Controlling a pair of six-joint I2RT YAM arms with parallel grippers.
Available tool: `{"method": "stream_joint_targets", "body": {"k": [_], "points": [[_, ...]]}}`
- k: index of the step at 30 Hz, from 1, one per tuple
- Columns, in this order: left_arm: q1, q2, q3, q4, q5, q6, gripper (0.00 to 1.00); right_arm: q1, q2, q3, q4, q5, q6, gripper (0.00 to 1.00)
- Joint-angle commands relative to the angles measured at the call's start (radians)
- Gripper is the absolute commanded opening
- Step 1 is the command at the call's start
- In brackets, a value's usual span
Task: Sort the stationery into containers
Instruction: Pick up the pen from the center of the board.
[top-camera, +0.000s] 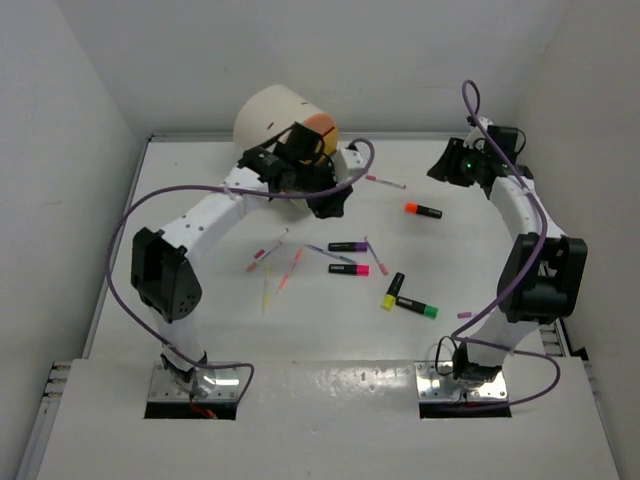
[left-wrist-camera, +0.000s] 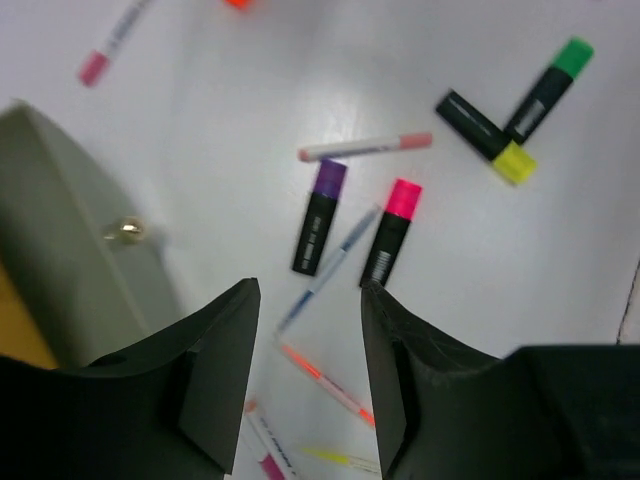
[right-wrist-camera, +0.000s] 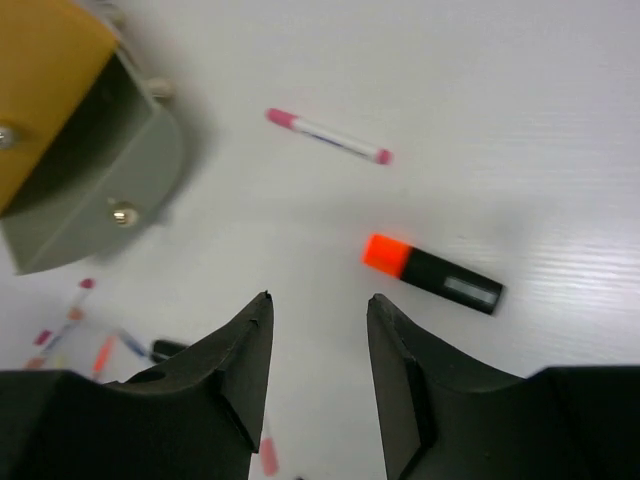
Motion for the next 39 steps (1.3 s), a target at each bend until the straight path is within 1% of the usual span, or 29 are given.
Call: {"method": "stream_joint_targets", "body": {"k": [1, 3, 4, 5, 9, 10, 13, 18, 27, 30, 31, 35, 38, 39], "points": [[-0.063, 0.058, -0.01, -0.025, -0.027, 0.043, 0.51, -0.03, -0.049, -0.004, -0.103, 0.047, -0.162, 0.42], [-0.089, 0.102, 0.021, -0.025, -0.056, 0.043, 0.5, -0.027, -0.049, -0.002, -0.124, 0.082, -0.231, 0.42], [-0.097, 0.156, 0.036, -0.031, -0.064, 0.04, 0.5, -0.026, -0.043, -0.001, -0.15, 0.099, -0.251, 0.43], [-0.108, 0.185, 0.079, -0.039, -0.068, 0.046, 0.49, -0.027, -0.029, 0.012, -0.167, 0.11, -0.285, 0.43], [-0.137, 0.323, 0.191, -0.094, -0.082, 0.083, 0.49, -0.032, -0.021, 0.012, -0.189, 0.151, -0.316, 0.49], [-0.143, 0.369, 0.204, -0.104, -0.091, 0.095, 0.5, -0.033, -0.023, 0.007, -0.186, 0.15, -0.316, 0.52], [-0.157, 0.424, 0.207, -0.076, -0.131, 0.099, 0.51, -0.039, -0.021, 0.015, -0.201, 0.154, -0.316, 0.55], [-0.152, 0.48, 0.178, 0.0, -0.187, 0.075, 0.51, -0.064, -0.024, 0.01, -0.214, 0.15, -0.297, 0.54], [-0.154, 0.563, 0.193, -0.009, -0.19, 0.114, 0.51, -0.069, -0.017, 0.012, -0.227, 0.148, -0.319, 0.54], [-0.149, 0.575, 0.193, -0.005, -0.193, 0.114, 0.43, -0.069, 0.002, 0.028, -0.23, 0.154, -0.327, 0.54], [-0.149, 0.575, 0.193, 0.0, -0.196, 0.111, 0.38, -0.069, 0.008, 0.036, -0.23, 0.154, -0.328, 0.54], [-0.152, 0.581, 0.194, -0.003, -0.193, 0.114, 0.36, -0.066, 0.034, 0.07, -0.23, 0.156, -0.322, 0.54], [-0.151, 0.583, 0.193, -0.002, -0.187, 0.114, 0.32, -0.061, 0.06, 0.079, -0.22, 0.158, -0.34, 0.54], [-0.148, 0.581, 0.194, -0.003, -0.184, 0.114, 0.26, -0.058, 0.068, 0.082, -0.218, 0.158, -0.343, 0.54]]}}
